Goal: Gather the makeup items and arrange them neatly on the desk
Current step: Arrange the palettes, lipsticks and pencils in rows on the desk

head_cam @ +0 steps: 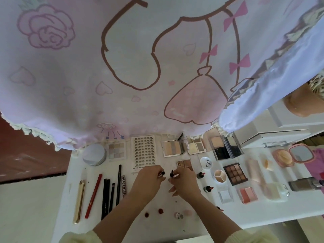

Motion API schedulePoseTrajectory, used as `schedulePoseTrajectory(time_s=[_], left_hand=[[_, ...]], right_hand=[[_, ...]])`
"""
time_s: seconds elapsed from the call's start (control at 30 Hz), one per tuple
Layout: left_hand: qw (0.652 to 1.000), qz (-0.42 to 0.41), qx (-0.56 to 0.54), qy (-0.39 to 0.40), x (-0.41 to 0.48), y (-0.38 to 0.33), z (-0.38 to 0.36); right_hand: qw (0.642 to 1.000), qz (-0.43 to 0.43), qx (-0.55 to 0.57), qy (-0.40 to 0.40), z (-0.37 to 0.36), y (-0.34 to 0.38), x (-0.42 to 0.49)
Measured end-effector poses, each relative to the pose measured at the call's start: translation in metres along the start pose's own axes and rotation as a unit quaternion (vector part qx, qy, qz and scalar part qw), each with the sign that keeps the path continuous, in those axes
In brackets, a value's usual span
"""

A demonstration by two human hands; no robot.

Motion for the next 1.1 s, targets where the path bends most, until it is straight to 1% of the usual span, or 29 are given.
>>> schedulePoseTrajectory(time_s=[0.17,0.37,0.67,0.97,1.1], left_hand=[[0.999,0.003,0.033,0.023,0.005,0.001,-0.011],[0.998,0.014,0.039,0.036,0.006,0.006,-0.018],[0.999,0.014,0.043,0.025,0.007,0.006,-0.019],[0.999,0.027,0.030,0.009,0.009,0.010,-0.015],[0.999,0.027,0.032,0.007,0.008,0.010,-0.014]], right_hand=[[1.000,0.009,-0.002,0.000,-0.001,-0.003,0.001],[0.999,0.024,-0.029,-0.008,0.001,-0.005,0.001],[0.994,0.044,-0.097,-0.027,0.002,-0.007,0.004],[0.986,0.060,-0.152,-0.025,0.000,-0.002,0.001],[0.985,0.065,-0.160,-0.026,0.000,-0.002,0.000]])
Point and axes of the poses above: each hand's wrist, its own x-axis towards the middle knuckle, its own z-axis out of the back of the hand, y = z × x, the point moved 9 cm from there along x, towards the middle knuckle, and after that the axes turned 5 degrees about x, right-handed, at the moved point
